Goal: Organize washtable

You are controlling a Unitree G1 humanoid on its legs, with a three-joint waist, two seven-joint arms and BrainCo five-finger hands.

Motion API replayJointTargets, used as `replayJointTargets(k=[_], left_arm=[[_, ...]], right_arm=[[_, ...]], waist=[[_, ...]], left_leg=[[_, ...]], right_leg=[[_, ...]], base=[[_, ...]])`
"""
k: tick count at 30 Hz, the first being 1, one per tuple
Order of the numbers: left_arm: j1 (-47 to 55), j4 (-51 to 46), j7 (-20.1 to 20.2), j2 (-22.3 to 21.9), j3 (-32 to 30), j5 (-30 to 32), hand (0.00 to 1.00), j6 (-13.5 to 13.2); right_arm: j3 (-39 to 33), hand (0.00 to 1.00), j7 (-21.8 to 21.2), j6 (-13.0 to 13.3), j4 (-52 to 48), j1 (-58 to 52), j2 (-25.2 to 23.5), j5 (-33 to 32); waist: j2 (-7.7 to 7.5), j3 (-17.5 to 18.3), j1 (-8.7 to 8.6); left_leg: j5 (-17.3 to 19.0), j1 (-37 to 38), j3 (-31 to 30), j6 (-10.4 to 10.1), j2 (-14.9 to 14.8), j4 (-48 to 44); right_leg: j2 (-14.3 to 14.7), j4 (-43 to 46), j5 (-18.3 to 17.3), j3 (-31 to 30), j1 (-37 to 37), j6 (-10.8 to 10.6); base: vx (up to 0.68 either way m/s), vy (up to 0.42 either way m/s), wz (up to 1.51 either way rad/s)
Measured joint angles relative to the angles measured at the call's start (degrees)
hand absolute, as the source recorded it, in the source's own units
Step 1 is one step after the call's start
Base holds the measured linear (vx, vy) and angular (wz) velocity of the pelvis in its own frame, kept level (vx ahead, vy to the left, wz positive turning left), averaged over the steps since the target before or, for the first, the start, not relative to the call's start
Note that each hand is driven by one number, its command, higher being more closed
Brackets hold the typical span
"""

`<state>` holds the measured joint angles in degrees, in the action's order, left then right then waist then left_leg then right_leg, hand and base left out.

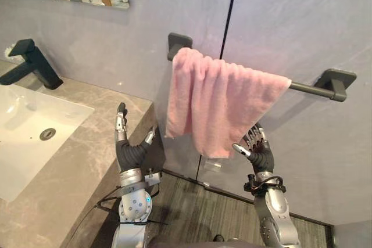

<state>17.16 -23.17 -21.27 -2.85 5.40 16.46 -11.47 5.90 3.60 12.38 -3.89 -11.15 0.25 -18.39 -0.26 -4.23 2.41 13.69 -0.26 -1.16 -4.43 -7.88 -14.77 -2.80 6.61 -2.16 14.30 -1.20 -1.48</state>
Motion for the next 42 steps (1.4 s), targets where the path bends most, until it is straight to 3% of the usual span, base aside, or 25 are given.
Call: replayJointTargets(k=[1, 4, 5, 6, 12, 18, 20, 26, 31, 37, 38, 42], left_arm=[[-0.01, -0.02, 1.30, 0.96, 0.12, -0.64, 0.00, 0.17], [-0.01, -0.08, 2.67, 1.25, 0.23, -1.18, 0.00, 1.15], [0.11, -0.08, 3.53, 1.29, 0.28, -1.36, 0.00, 1.62], [0.09, -0.38, 4.09, 1.31, 0.26, -1.91, 0.00, 2.08], [0.19, -1.40, 6.50, 1.26, 0.09, -2.43, 0.00, 3.85], [-0.39, -0.23, 9.63, 1.50, 0.17, -6.01, 0.00, 5.09], [-1.78, 1.47, 11.54, 2.38, 0.28, -8.78, 0.00, 5.60], [-11.36, 8.34, 18.73, 9.74, 1.25, -27.01, 0.00, 9.88], [-18.48, 11.70, 18.73, 9.76, 2.40, -28.94, 0.00, 11.10], [-25.91, 16.17, 17.18, 8.06, 4.34, -28.94, 0.00, 11.14], [-26.26, 16.32, 16.95, 7.70, 4.38, -28.97, 1.00, 11.13], [-27.39, 17.11, 15.79, 7.48, 5.22, -29.43, 1.00, 11.04]], right_arm=[[-0.23, 0.00, -0.01, 0.00, 0.00, -0.02, -1.16, 0.03], [-0.34, 0.00, -0.02, -0.03, 0.00, 0.03, -2.19, 0.07], [-0.40, 0.00, -0.03, -0.08, 0.00, 0.02, -2.11, 0.33], [-0.43, 0.00, -0.04, -0.13, 0.00, 0.19, -1.98, 0.63], [-0.38, 0.00, -0.19, -1.86, 0.21, 0.80, -1.91, 1.04], [-0.42, 0.00, -0.20, -2.86, 0.23, 2.32, -1.92, 2.79], [-0.44, 0.00, -0.16, -2.92, 0.27, 3.35, -1.51, 3.18], [-0.20, 0.00, -0.10, -4.24, 0.79, 9.39, -1.43, 3.18], [1.40, 0.00, -0.97, -4.26, 0.78, 11.60, -1.37, 1.64], [5.03, 0.00, -2.36, -4.19, 0.74, 15.10, -1.09, -6.86], [5.47, 0.00, -2.55, -4.19, 0.71, 15.32, -1.08, -7.80], [6.21, 0.00, -2.64, -4.13, 0.19, 16.05, -1.10, -11.90]], waist=[[-0.91, 0.67, -0.06], [-1.60, 1.27, -0.09], [-1.02, 1.20, -0.15], [-1.67, 1.90, -0.15], [-0.44, 2.55, -0.17], [-0.41, 2.65, -0.29], [-0.43, 2.68, -0.27], [-0.27, 2.54, -1.47], [-0.11, 2.17, -1.64], [0.34, 0.98, -1.76], [0.39, 0.95, -1.73], [0.40, 0.93, -1.65]], left_leg=[[-0.72, 0.05, 0.73, 0.42, 0.76, 1.57], [-1.48, 0.59, 1.49, 0.99, 1.94, 2.86], [-1.90, 1.17, 1.79, 1.29, 2.56, 3.71], [-2.21, 1.56, 2.21, 1.52, 2.99, 4.39], [-2.83, 1.88, 2.99, 1.72, 3.96, 5.69], [-3.75, 2.05, 2.89, 1.11, 3.96, 7.06], [-4.35, 1.93, 2.86, 1.07, 3.99, 7.86], [-7.04, -0.13, 2.74, 1.00, 4.13, 10.72], [-7.75, -2.16, 2.94, 0.86, 4.10, 10.84], [-8.76, -4.93, 3.38, 0.62, 3.97, 11.18], [-8.83, -4.97, 3.40, 0.57, 3.95, 11.31], [-9.37, -5.15, 3.63, 0.32, 3.97, 12.20]], right_leg=[[-0.35, -2.72, 1.99, -1.00, 0.06, -0.48], [-0.81, -5.33, 3.86, -1.83, 0.88, -1.22], [-1.34, -6.22, 4.39, -1.99, 1.34, -1.55], [-1.69, -6.72, 4.82, -2.25, 1.52, -1.86], [-2.26, -9.42, 6.43, -3.20, 1.81, -2.34], [-2.29, -11.29, 7.28, -2.89, 1.85, -2.14], [-2.28, -12.19, 7.88, -2.74, 1.82, -1.99], [-2.44, -12.23, 8.98, -1.88, -1.22, -1.49], [-2.41, -12.24, 9.73, -1.95, -3.46, -1.15], [-2.31, -12.23, 10.67, -2.12, -6.46, -0.79], [-2.29, -12.22, 10.67, -2.14, -6.56, -0.78], [-2.32, -12.22, 10.73, -2.49, -7.27, -0.79]], base=[[-0.08, 0.132, -0.23], [-0.03, 0.083, -0.15], [-0.01, 0.083, -0.04], [-0.01, 0.079, -0.07], [0.01, 0.029, -0.08], [0.00, 0.000, 0.00], [-0.01, -0.018, 0.06], [-0.06, -0.027, 0.05], [-0.07, -0.028, -0.04], [-0.06, -0.027, -0.03], [0.00, 0.000, 0.00], [0.00, -0.001, -0.01]])
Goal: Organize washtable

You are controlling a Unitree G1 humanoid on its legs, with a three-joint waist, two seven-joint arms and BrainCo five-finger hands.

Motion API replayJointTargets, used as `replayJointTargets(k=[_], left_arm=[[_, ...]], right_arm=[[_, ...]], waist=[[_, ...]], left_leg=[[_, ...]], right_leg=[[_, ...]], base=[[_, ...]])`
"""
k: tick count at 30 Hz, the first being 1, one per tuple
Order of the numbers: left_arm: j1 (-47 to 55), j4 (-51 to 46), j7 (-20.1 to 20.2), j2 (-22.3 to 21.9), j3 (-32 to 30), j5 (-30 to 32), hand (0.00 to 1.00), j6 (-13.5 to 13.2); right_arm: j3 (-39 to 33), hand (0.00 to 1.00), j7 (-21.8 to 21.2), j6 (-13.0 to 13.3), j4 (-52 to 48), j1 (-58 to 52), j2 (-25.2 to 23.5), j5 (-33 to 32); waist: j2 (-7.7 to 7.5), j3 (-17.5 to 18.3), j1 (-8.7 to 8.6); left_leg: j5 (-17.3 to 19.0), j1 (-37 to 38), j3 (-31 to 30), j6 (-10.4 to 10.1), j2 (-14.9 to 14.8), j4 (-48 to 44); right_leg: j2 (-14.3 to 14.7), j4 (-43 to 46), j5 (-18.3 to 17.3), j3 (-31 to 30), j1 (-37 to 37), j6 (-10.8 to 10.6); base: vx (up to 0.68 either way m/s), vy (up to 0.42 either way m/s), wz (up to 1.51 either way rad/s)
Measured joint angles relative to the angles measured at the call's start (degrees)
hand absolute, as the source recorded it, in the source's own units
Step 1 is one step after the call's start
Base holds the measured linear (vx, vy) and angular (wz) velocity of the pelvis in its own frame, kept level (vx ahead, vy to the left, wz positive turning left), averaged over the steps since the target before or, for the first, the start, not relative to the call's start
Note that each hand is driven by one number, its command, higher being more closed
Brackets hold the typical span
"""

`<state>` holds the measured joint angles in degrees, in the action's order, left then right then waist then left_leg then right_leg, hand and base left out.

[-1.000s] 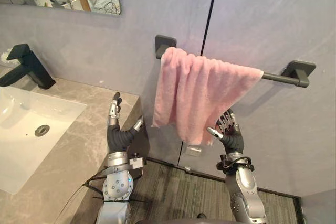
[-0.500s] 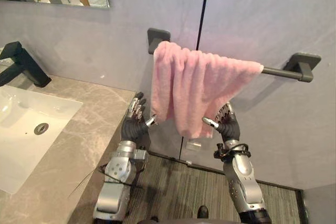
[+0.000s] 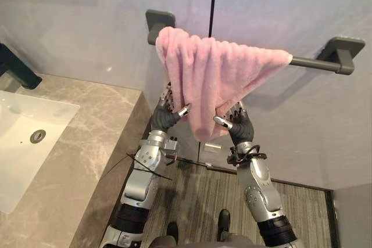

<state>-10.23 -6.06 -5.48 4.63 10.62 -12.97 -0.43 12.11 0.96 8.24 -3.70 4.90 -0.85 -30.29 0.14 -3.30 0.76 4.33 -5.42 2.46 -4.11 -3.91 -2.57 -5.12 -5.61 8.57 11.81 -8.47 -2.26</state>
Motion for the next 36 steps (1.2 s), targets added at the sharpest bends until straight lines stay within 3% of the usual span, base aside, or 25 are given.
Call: replayJointTargets(k=[1, 19, 36], left_arm=[[0.00, 0.10, -0.08, -0.02, 0.04, -0.11, 1.00, 0.00], [-0.12, 1.63, -3.40, -1.23, -1.46, 0.19, 1.00, -1.55], [-0.36, 3.12, 0.38, -4.11, -1.23, 3.05, 1.00, -1.46]], right_arm=[[0.25, 1.00, 0.00, 0.01, 0.00, 0.03, 0.03, -1.08], [0.62, 1.00, 0.03, -0.04, 2.43, 2.44, 1.18, -3.38], [-7.15, 1.00, -0.04, -2.40, 2.82, 3.50, 0.28, 3.95]], waist=[[0.01, -0.01, 0.01], [0.18, 0.04, -0.15], [0.19, 0.04, -1.75]], left_leg=[[0.00, 0.06, 0.14, 0.00, 0.00, 0.02], [-0.57, 2.05, 0.66, 0.19, 0.15, 0.76], [-1.90, 4.82, 0.75, 0.49, 0.88, 2.55]], right_leg=[[0.00, 0.00, 0.00, -0.17, 0.00, 0.00], [-0.05, 0.00, 0.18, -0.70, 1.34, -0.10], [0.02, -0.02, 0.70, -0.95, 3.21, -0.42]], base=[[0.00, -0.002, -0.06], [-0.01, -0.002, -0.01], [-0.03, -0.007, 0.00]])
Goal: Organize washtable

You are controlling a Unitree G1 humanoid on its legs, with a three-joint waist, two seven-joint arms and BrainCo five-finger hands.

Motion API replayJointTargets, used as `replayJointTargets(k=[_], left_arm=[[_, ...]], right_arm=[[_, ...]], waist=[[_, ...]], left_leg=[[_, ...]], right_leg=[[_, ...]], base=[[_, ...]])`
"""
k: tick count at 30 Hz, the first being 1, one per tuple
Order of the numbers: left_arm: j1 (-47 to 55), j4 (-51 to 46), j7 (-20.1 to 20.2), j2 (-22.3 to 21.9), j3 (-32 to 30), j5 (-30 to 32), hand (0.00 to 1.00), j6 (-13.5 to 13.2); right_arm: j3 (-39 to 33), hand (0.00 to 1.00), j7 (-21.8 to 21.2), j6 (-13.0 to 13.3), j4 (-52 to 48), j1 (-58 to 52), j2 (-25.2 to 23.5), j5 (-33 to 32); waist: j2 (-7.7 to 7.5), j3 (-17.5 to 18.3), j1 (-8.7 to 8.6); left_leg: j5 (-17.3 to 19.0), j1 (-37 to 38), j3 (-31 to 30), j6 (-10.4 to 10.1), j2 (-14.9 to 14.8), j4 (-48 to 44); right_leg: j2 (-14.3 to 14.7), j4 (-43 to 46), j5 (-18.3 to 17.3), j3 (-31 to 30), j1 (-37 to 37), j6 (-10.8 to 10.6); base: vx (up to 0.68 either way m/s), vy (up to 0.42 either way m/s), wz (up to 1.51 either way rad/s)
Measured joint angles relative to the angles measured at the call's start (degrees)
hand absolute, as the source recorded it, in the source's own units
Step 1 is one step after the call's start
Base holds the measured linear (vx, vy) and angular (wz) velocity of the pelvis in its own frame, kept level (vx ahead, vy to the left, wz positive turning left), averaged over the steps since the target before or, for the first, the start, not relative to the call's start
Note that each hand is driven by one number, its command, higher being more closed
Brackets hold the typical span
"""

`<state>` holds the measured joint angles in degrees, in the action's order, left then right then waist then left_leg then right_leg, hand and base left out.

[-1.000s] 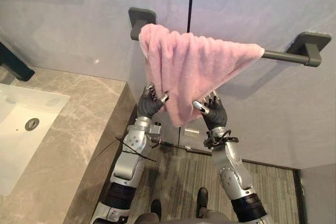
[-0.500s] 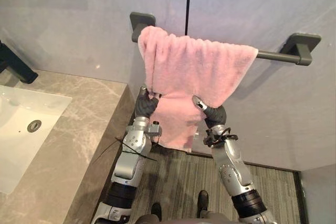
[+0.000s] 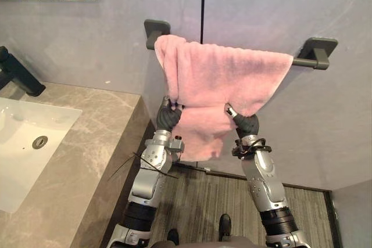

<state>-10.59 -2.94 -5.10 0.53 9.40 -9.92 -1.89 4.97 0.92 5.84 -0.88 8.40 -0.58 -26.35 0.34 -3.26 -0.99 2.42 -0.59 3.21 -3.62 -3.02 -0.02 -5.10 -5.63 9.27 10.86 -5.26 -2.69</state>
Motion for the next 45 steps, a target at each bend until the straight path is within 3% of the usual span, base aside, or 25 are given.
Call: replayJointTargets(k=[9, 28, 29, 30, 31, 33, 34, 37, 40, 45], left_arm=[[-1.93, 3.07, 0.06, -0.59, -0.05, 1.65, 1.00, 0.03], [-4.12, 5.85, -0.06, -2.30, -2.14, 3.49, 1.00, 0.39], [-4.14, 5.85, -0.06, -2.56, -2.43, 3.83, 0.00, 0.40], [-4.14, 5.85, -0.06, -2.56, -2.68, 3.89, 0.00, 0.40], [-4.14, 5.85, -0.06, -2.56, -2.98, 3.89, 0.00, 0.40], [-4.14, 5.85, -1.44, -2.62, -5.98, 3.87, 0.00, 0.39], [-4.13, 5.85, -3.63, -2.40, -11.62, 3.83, 0.00, 0.35], [-3.89, 5.85, -5.89, -0.31, -17.56, 3.68, 0.00, 0.24], [-2.54, 5.84, -6.16, 2.08, -18.39, 3.29, 0.00, 0.01], [-0.29, 5.83, -4.79, 1.12, -16.70, 3.35, 0.00, -0.01]], right_arm=[[-2.08, 1.00, 0.00, -0.19, 0.08, -0.10, -1.93, 2.46], [-3.49, 1.00, -0.06, -0.20, 2.31, 0.48, -3.51, 4.58], [-3.49, 1.00, -0.13, -0.22, 2.37, 0.78, -3.52, 4.74], [-3.49, 1.00, -0.12, -0.22, 2.45, 0.92, -3.53, 5.03], [-3.50, 0.00, -0.12, -0.22, 2.46, 0.92, -3.53, 5.04], [-5.58, 0.00, 0.26, -0.19, 2.50, 0.89, -3.59, 5.01], [-10.48, 0.00, 0.95, 0.19, 2.54, 0.88, -3.45, 4.98], [-16.12, 0.00, 2.58, 0.74, 2.52, 0.51, -2.18, 4.87], [-17.14, 0.00, 2.69, 0.76, 2.52, -0.65, 0.41, 4.87], [-16.66, 0.00, 2.47, 0.28, 2.53, -3.82, 0.43, 4.91]], waist=[[0.09, -0.06, -1.40], [1.02, -0.93, -1.42], [1.08, -1.09, -1.40], [1.10, -1.14, -1.40], [1.11, -1.14, -1.42], [1.13, -1.16, -1.42], [1.13, -1.16, -1.42], [1.09, -1.18, -1.25], [1.04, -1.18, -1.22], [1.03, -1.18, -1.27]], left_leg=[[0.03, 0.41, 0.61, 0.02, 0.02, 0.11], [0.06, 1.74, 1.65, 0.02, 0.00, 0.97], [0.06, 1.82, 1.73, 0.02, -0.01, 1.10], [0.06, 1.83, 1.74, 0.02, -0.01, 1.13], [0.06, 1.85, 1.73, 0.02, -0.01, 1.14], [0.05, 2.29, 1.72, 0.02, -0.01, 1.20], [0.06, 2.30, 1.70, 0.02, -0.02, 1.21], [0.06, 2.30, 1.53, 0.03, -0.09, 1.29], [0.05, 2.41, 1.44, 0.03, -0.02, 1.39], [0.06, 2.59, 1.45, 0.03, -0.08, 1.35]], right_leg=[[0.00, 0.00, 0.11, -0.65, 0.09, -0.16], [0.06, -0.03, 0.16, -1.58, 0.97, -0.34], [0.06, -0.03, 0.16, -1.61, 0.97, -0.35], [0.06, -0.03, 0.14, -1.61, 0.97, -0.37], [0.07, -0.03, 0.12, -1.60, 0.97, -0.40], [0.07, -0.02, 0.07, -1.59, 0.98, -0.47], [0.04, -0.02, 0.06, -1.55, 1.00, -0.49], [-0.05, -0.03, 0.02, -1.39, 1.05, -0.53], [-0.22, -0.05, 0.02, -1.27, 1.18, -0.54], [-0.19, -0.07, 0.03, -1.25, 1.38, -0.54]], base=[[-0.01, -0.004, -0.03], [-0.01, -0.002, -0.01], [0.00, 0.000, 0.00], [0.00, 0.000, 0.00], [0.00, 0.000, 0.00], [0.00, 0.000, 0.00], [0.00, 0.000, 0.00], [0.00, -0.007, 0.03], [0.00, -0.003, 0.01], [0.00, 0.000, 0.00]])
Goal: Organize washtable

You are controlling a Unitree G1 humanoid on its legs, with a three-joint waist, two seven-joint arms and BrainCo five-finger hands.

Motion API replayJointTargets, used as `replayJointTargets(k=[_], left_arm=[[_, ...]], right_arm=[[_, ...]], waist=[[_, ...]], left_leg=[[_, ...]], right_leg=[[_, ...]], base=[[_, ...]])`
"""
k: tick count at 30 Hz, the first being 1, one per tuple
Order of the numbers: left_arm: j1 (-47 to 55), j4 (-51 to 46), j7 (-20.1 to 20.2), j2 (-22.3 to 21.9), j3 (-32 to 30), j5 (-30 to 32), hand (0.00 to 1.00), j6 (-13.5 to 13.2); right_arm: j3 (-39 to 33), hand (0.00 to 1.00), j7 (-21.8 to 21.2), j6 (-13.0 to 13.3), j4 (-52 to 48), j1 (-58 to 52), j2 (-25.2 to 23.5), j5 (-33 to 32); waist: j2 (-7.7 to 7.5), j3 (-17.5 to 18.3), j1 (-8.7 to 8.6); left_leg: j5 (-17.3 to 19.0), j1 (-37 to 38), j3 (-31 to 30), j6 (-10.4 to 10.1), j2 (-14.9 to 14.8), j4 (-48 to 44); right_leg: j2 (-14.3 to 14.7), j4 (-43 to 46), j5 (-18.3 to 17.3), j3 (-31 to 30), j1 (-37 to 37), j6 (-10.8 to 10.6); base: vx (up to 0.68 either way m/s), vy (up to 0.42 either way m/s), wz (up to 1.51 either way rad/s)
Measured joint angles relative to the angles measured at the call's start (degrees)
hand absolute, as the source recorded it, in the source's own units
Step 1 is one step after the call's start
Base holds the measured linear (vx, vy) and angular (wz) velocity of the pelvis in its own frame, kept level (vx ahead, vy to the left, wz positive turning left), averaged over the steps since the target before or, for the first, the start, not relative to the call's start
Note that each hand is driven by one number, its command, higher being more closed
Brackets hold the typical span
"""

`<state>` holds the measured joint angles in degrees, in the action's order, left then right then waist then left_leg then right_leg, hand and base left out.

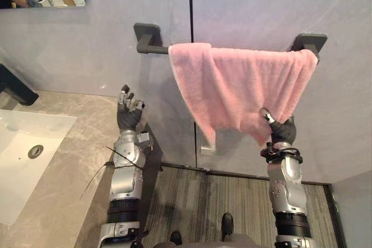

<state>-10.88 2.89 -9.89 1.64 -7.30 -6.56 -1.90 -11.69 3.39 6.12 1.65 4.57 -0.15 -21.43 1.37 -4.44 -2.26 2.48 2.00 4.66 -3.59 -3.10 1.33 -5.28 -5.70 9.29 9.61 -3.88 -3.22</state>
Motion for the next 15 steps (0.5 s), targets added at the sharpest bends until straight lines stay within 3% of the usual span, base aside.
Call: replayJointTargets(k=[9, 15], left_arm=[[6.69, -0.01, 3.29, -0.46, 0.30, 0.74, 0.00, 0.12], [15.55, -0.01, 6.23, -1.26, 3.31, 1.83, 0.00, 0.48]], right_arm=[[-0.57, 0.00, -1.31, -2.14, 2.35, -7.56, 0.00, 1.36], [3.50, 0.00, -4.02, -2.86, 7.09, -13.64, -0.71, 1.60]], waist=[[-0.03, 0.02, -0.07], [-0.22, 0.15, 0.14]], left_leg=[[0.05, 0.20, 0.38, 0.02, -0.36, -0.19], [0.05, 0.28, 0.38, 0.00, -0.77, -0.33]], right_leg=[[0.26, -0.21, 0.03, -0.06, 0.09, 0.03], [0.35, -0.21, 0.07, -0.37, 0.22, 0.10]], base=[[-0.01, -0.005, -0.01], [0.00, 0.000, 0.00]])
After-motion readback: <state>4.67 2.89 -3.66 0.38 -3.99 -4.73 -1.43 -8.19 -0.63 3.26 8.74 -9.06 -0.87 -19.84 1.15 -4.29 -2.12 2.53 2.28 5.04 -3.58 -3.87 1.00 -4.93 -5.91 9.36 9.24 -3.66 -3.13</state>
